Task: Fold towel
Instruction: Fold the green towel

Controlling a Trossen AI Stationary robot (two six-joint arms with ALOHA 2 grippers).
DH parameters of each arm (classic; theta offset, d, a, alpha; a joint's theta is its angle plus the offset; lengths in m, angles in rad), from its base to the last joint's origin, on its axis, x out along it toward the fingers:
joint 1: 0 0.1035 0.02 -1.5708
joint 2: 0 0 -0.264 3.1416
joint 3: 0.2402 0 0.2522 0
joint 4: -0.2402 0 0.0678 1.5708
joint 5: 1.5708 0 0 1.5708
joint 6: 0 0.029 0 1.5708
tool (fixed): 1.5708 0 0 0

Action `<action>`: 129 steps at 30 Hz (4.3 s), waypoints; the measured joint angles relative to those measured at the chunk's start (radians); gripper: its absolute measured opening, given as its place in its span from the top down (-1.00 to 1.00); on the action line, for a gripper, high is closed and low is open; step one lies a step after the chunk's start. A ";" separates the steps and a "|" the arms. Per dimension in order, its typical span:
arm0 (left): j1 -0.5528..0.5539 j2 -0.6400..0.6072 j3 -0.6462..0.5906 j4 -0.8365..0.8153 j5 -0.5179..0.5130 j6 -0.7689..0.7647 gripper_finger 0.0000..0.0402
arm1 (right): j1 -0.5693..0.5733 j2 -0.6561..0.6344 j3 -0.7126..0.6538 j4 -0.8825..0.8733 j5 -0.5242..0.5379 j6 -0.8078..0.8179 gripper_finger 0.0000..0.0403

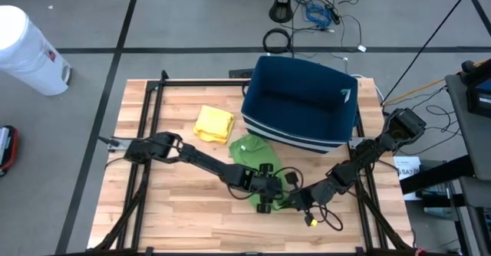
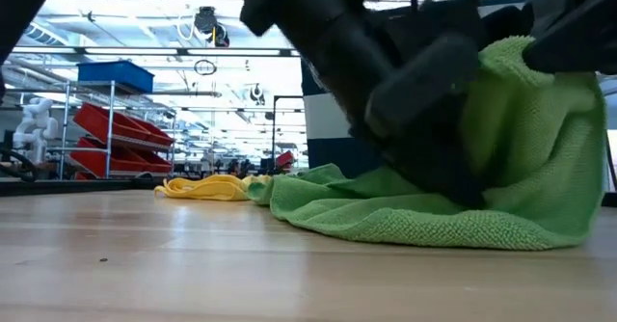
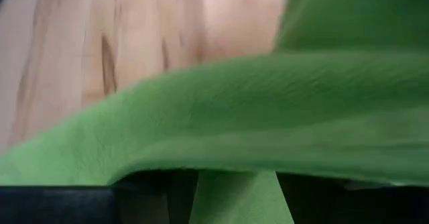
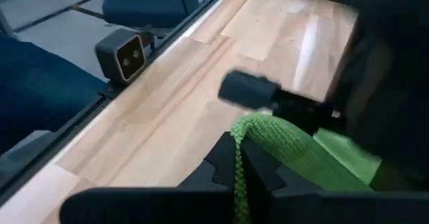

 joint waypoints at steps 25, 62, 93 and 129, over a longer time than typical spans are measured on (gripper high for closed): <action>0.027 0.003 0.002 0.056 -0.123 0.026 0.04 | 0.068 -0.004 0.000 -0.206 0.001 0.190 1.00; 0.055 -0.021 0.002 0.042 -0.662 0.187 0.04 | 0.015 -0.009 -0.001 -0.047 0.197 -0.005 0.99; -0.022 -0.033 0.001 -0.176 -0.871 0.297 0.04 | 0.121 -0.012 0.000 -0.324 -0.010 0.299 1.00; 0.078 -0.087 -0.072 -0.430 -0.349 -0.109 0.04 | 0.155 -0.124 0.000 -0.356 -0.028 0.301 1.00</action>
